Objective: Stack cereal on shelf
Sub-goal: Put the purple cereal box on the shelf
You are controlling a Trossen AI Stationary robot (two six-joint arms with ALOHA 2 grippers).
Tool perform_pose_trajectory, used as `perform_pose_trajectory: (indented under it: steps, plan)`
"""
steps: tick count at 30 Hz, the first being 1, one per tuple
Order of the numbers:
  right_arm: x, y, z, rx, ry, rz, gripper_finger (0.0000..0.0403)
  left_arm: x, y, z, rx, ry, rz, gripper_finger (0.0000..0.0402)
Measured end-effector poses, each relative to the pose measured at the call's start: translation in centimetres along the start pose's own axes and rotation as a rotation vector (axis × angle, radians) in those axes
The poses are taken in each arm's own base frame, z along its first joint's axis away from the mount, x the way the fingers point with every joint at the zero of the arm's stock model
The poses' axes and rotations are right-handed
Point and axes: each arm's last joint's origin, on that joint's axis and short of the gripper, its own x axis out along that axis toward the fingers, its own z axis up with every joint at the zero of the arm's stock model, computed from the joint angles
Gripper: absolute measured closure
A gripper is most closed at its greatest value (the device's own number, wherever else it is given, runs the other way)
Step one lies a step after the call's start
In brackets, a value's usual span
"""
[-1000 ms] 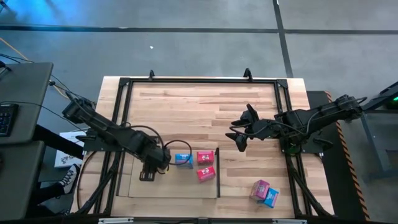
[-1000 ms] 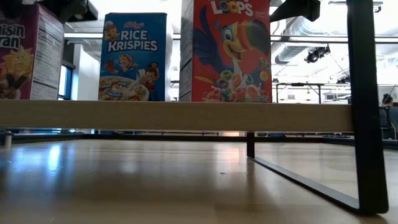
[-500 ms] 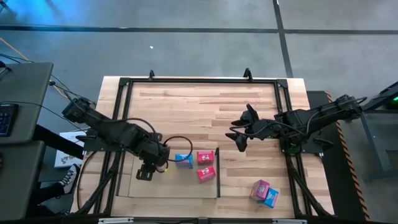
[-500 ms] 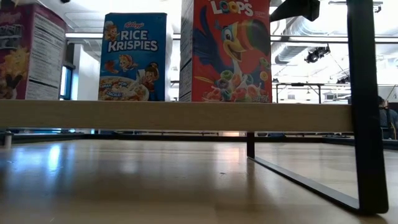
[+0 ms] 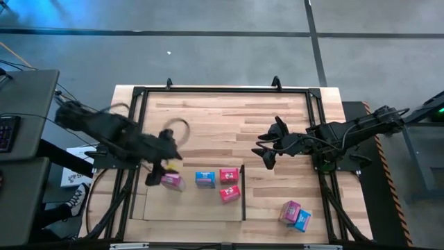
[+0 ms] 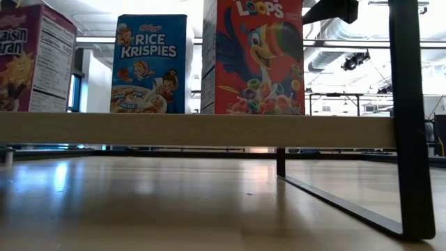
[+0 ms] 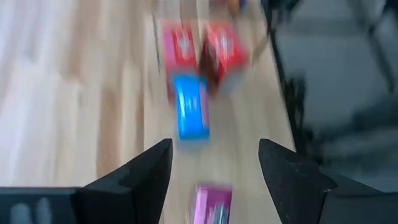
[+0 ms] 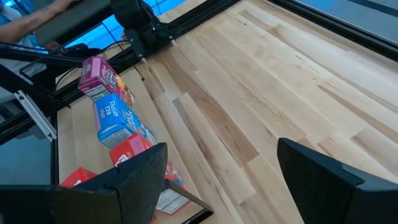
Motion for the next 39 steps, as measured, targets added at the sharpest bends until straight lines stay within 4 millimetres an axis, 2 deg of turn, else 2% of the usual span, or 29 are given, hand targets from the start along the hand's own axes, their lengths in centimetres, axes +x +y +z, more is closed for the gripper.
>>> perform_pose_trajectory:
  steps: [4, 9, 14, 17, 24, 30, 39]
  plan:
    - [0.0, 0.0, 0.0, 0.019, 0.003, 0.006, 0.0104, -2.6, 0.9, -0.7, -0.044, -0.259, 0.037, 0.0172]
    - [0.0, 0.1, -0.1, 0.050, 0.036, 0.043, 0.0104, -3.8, 2.3, -2.5, -0.109, -0.496, 0.067, 0.0172]
    - [-0.1, 0.3, -0.3, 0.131, 0.106, 0.109, 0.0104, -3.2, 3.4, -4.1, -0.173, -0.662, 0.046, 0.0172]
    - [-0.6, 0.5, -0.2, 0.193, 0.205, 0.154, 0.0104, -2.6, 3.8, -4.5, -0.193, -0.719, 0.044, 0.0172]
    - [-2.5, 1.2, -0.4, 0.397, 0.469, 0.199, 0.0104, -2.0, 4.2, -4.8, -0.200, -0.711, 0.065, 0.0172]
    - [-4.4, 3.7, -3.1, 0.541, 0.647, 0.211, 0.0104, -2.0, 4.2, -4.8, -0.189, -0.707, 0.069, 0.0172]
    - [-6.6, 8.7, -10.5, 0.806, 0.921, -0.007, 0.0104, -2.0, 4.2, -4.8, -0.184, -0.707, 0.070, 0.0172]
